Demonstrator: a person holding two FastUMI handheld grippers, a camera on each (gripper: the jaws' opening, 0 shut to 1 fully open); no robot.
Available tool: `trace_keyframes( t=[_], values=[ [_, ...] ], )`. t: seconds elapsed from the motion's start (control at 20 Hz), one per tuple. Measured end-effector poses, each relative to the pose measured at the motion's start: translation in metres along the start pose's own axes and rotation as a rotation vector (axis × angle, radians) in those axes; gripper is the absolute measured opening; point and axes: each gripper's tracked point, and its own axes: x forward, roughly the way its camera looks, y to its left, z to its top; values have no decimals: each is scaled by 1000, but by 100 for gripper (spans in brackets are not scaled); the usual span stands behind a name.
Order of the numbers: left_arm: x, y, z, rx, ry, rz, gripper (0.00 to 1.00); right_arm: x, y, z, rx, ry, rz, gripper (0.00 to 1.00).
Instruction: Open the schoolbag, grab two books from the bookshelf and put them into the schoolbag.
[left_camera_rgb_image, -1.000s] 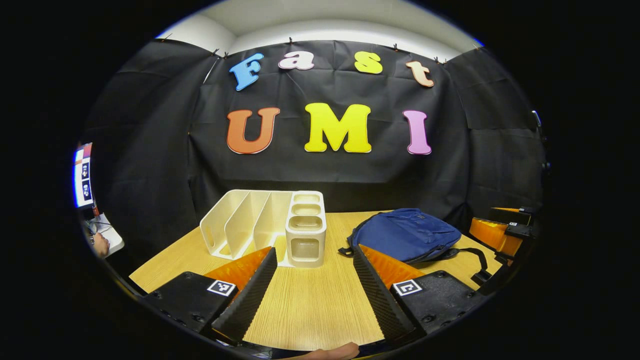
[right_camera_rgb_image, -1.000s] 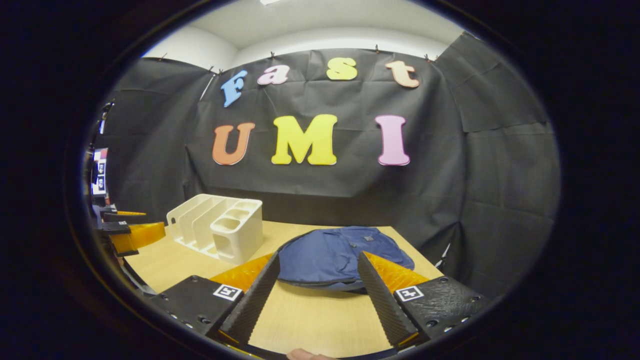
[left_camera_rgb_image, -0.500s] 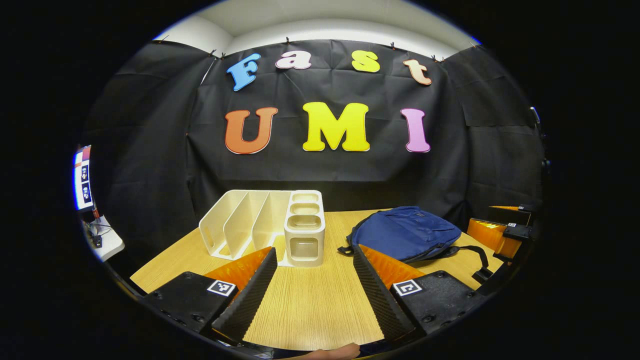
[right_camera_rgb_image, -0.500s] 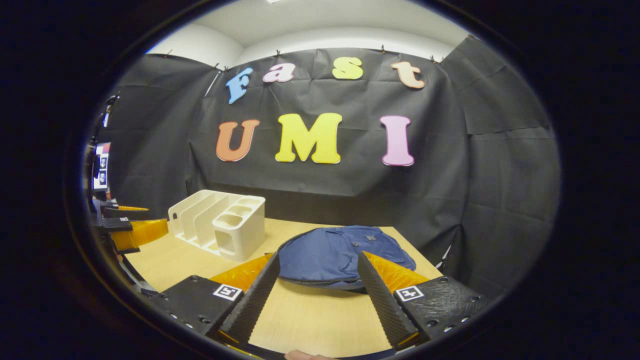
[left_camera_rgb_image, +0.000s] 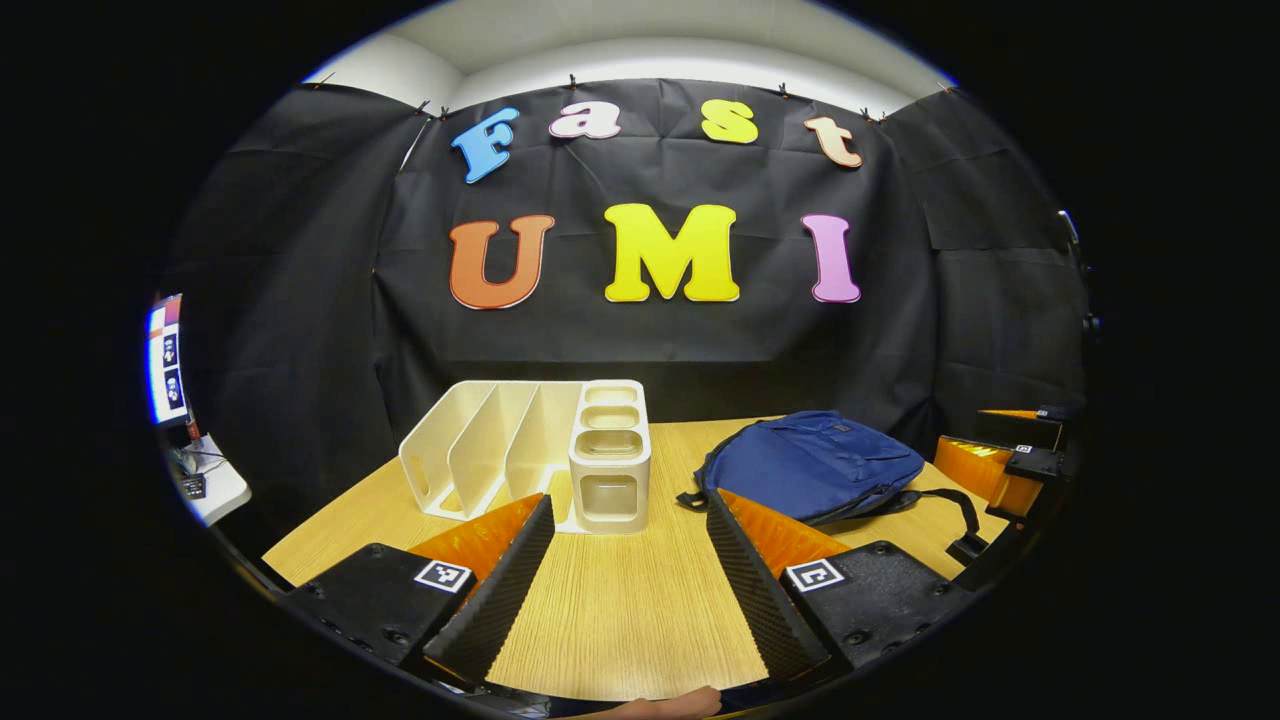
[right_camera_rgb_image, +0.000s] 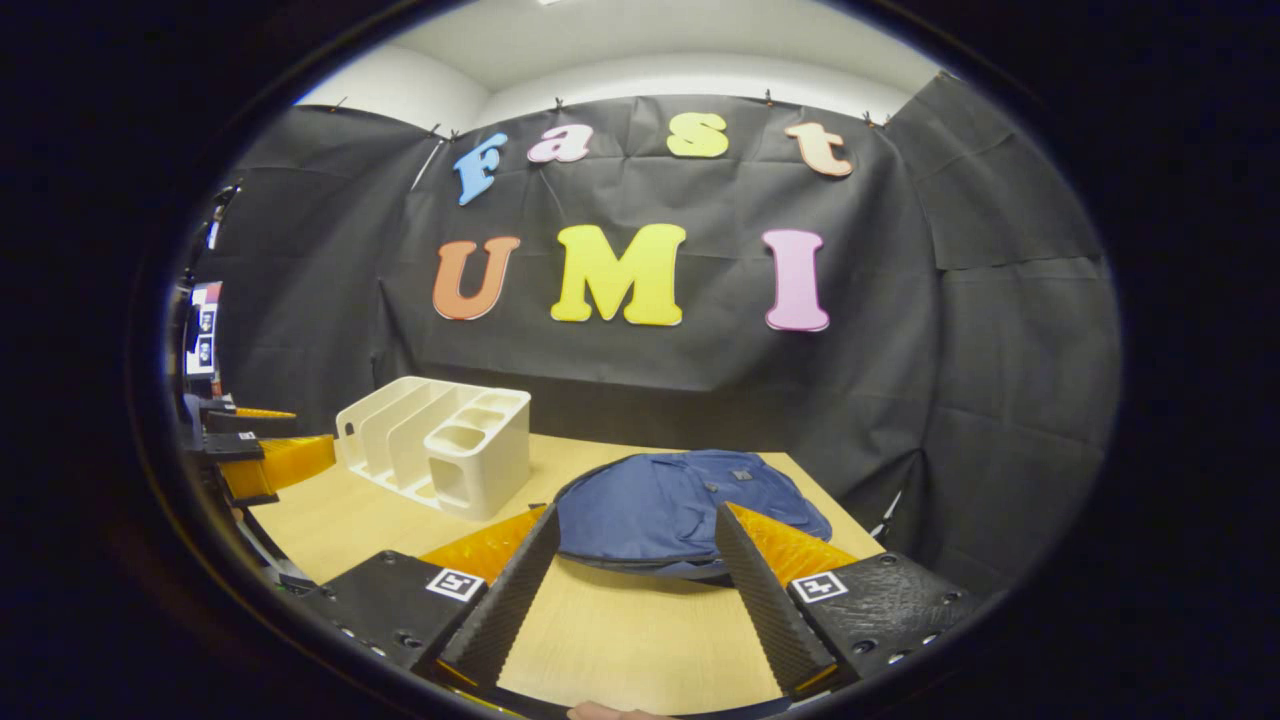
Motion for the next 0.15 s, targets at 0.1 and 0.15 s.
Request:
trace_keyframes(
  t=[0.1, 0.15],
  values=[
    [1, 0, -2, 1, 4, 0, 98, -2, -1, 1, 0, 0, -2, 98],
    [1, 0, -2, 4, 4, 3, 98, -2, 0, 1, 1, 0, -1, 98]
  ],
)
